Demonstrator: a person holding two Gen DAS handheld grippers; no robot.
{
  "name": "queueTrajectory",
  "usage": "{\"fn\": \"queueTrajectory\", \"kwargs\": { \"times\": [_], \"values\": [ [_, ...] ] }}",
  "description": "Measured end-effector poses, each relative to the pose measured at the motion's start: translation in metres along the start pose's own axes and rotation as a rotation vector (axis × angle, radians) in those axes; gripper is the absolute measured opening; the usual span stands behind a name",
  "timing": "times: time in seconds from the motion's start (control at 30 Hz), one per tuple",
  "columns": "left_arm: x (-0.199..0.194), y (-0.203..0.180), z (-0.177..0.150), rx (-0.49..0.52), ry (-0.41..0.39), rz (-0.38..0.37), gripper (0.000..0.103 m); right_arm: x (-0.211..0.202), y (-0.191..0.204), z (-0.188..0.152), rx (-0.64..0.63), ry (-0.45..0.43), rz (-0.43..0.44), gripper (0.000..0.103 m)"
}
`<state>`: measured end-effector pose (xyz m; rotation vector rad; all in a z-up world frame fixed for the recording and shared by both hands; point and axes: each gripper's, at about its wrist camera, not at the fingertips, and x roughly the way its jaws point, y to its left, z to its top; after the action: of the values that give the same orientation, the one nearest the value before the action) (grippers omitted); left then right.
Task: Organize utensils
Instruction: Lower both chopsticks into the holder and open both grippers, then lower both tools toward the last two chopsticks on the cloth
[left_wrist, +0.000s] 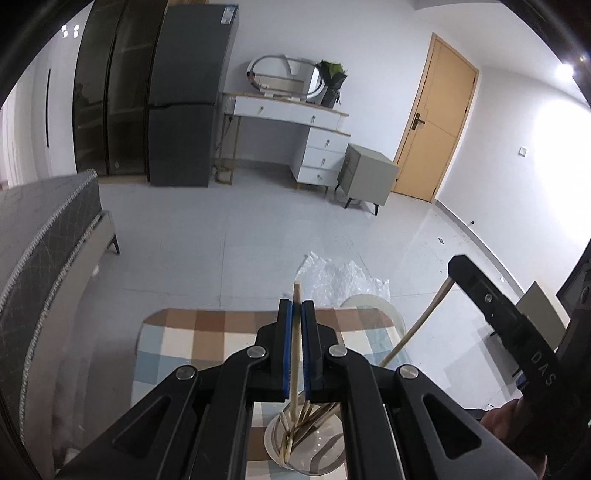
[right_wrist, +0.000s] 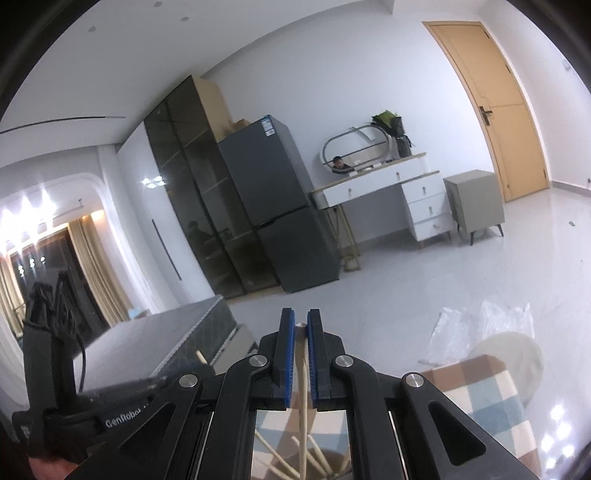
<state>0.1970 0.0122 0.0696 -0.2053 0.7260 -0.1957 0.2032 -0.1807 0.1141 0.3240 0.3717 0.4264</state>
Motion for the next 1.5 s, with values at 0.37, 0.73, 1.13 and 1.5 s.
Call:
{"fn": "queueTrajectory", "kwargs": {
  "times": [0.37, 0.73, 1.13, 1.5],
  "values": [
    [0.004, -0.003, -0.011, -0.009, 0.033, -0.035, 0.000, 0.024, -0.004, -0.017, -0.053, 0.051, -0.003, 0.006],
    [0.007, -0.006, -0.033, 0.024, 0.142, -0.137, 0.000, 0.032, -0.012, -0.067, -0.076, 0.203, 0.026, 0.006],
    [-0.024, -0.004, -0.043, -0.015, 0.190, -0.073, 0.048, -0.010, -0.034, -0.079, 0.044, 0.258, 0.036, 0.042],
    [-0.089, -0.015, -0.057, 0.017, 0.014, 0.097, 0.080, -0.087, -0.033, -0.065, 0.037, 0.156, -0.003, 0.075]
  ]
}}
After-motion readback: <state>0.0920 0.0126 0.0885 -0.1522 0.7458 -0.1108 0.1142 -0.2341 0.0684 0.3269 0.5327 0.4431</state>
